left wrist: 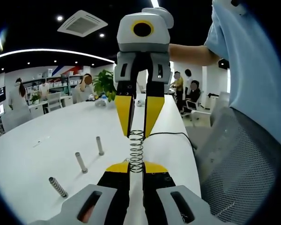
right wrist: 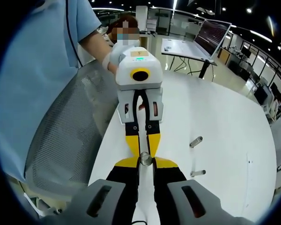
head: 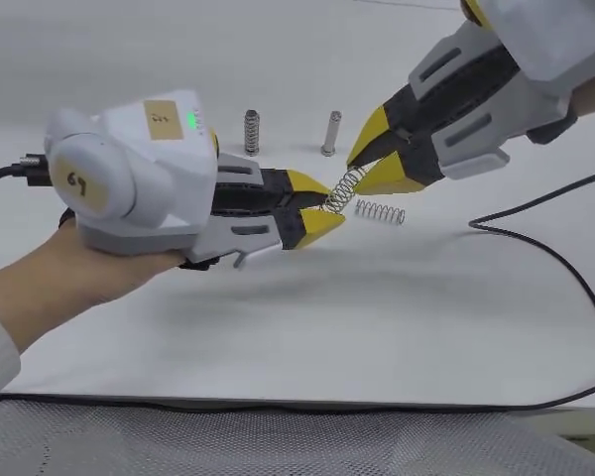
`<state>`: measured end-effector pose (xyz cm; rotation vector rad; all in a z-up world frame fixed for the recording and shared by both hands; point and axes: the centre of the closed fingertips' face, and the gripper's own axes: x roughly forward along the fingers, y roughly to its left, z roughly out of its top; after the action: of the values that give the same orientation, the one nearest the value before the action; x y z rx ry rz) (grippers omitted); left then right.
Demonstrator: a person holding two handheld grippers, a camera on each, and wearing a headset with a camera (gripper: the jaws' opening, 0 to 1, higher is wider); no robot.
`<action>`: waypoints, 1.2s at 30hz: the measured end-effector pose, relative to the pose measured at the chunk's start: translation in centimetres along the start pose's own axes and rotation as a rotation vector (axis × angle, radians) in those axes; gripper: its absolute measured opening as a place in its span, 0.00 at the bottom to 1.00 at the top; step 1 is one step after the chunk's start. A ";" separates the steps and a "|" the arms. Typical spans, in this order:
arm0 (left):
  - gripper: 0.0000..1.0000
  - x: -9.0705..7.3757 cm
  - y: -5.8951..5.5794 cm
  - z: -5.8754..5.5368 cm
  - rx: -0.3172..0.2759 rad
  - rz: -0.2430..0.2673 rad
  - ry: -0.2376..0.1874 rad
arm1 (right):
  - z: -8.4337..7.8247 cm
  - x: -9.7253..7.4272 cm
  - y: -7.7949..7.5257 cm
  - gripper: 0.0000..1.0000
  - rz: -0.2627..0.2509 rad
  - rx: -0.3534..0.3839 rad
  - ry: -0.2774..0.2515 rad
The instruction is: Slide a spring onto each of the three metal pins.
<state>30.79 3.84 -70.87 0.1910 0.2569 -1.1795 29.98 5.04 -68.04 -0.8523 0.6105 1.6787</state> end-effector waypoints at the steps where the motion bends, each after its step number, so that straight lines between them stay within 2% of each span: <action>1: 0.01 0.0 0.0 0.0 0.000 0.000 -0.001 | 0.0 0.0 0.0 0.08 0.001 -0.001 -0.001; 11: 0.01 0.2 -0.1 0.0 0.000 -0.005 -0.003 | 0.1 -0.3 -0.1 0.15 -0.002 -0.014 0.012; 22: 0.01 0.6 -0.4 0.2 0.002 -0.013 -0.007 | -0.9 0.5 0.4 0.13 0.037 -0.046 0.071; 36: 0.01 0.7 -0.5 0.5 0.004 -0.019 -0.012 | -1.1 0.9 0.6 0.09 0.054 -0.045 0.080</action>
<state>30.60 2.91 -70.57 0.1852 0.2458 -1.1996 29.49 4.56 -69.47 -0.9470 0.6575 1.7187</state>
